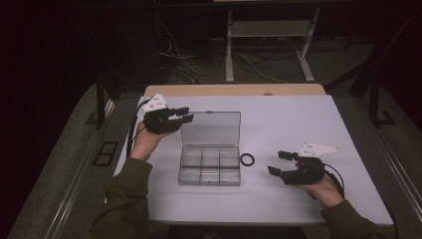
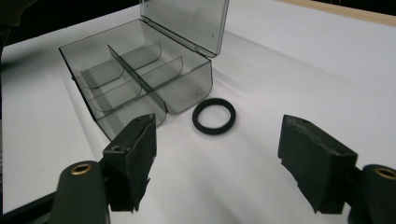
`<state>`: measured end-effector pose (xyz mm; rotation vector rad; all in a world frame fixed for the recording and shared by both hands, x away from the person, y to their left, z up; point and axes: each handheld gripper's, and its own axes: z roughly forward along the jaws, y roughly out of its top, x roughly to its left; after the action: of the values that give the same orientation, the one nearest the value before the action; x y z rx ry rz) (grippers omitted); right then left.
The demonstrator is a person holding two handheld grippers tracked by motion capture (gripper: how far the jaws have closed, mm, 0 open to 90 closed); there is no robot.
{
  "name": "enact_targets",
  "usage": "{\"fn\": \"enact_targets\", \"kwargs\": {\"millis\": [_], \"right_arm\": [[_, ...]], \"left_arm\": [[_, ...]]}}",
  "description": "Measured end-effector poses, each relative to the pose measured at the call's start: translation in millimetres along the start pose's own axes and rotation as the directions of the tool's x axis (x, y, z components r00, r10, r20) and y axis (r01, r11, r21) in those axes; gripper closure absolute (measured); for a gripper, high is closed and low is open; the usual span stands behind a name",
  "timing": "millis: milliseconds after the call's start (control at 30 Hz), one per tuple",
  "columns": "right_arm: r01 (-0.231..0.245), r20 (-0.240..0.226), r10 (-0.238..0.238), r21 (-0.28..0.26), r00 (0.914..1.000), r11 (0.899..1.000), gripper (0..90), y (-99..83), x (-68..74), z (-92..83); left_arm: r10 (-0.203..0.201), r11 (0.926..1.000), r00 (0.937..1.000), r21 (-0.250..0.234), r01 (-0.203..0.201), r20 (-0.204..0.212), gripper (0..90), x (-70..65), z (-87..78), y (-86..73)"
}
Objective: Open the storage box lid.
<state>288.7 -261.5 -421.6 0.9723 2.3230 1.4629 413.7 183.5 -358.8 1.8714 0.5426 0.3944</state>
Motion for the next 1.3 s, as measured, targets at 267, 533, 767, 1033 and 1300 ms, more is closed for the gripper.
{"fn": "enact_targets", "kwargs": {"millis": [267,533,767,1033,1300], "right_arm": [[-0.027,0.035,0.027,0.013,0.9990,1.000,20.5,-18.3,-0.4,-8.6],[-0.028,0.052,0.027,0.014,0.9983,1.000,20.4,-29.1,1.0,-17.3],[-0.042,0.064,0.041,0.012,0.9971,0.999,20.5,-36.8,2.4,-25.7],[-0.046,0.065,0.045,0.010,0.9969,0.999,20.5,-38.3,2.3,-26.6],[-0.051,0.062,0.050,0.013,0.9968,0.999,20.6,-38.7,2.5,-26.0]], "left_arm": [[-0.004,1.0000,1.0000,0.007,0.004,0.005,60.8,6.9,5.7,-0.6],[0.012,0.9999,0.9997,0.006,-0.012,0.022,59.0,15.9,12.0,-3.6],[0.007,1.0000,0.9996,0.004,-0.007,0.029,56.2,23.6,19.1,-8.1],[-0.010,0.9999,0.9999,0.009,0.009,0.009,51.6,28.0,27.9,-12.9],[-0.001,0.9997,0.9999,0.023,0.002,-0.013,47.5,28.8,33.3,-15.0]]}}
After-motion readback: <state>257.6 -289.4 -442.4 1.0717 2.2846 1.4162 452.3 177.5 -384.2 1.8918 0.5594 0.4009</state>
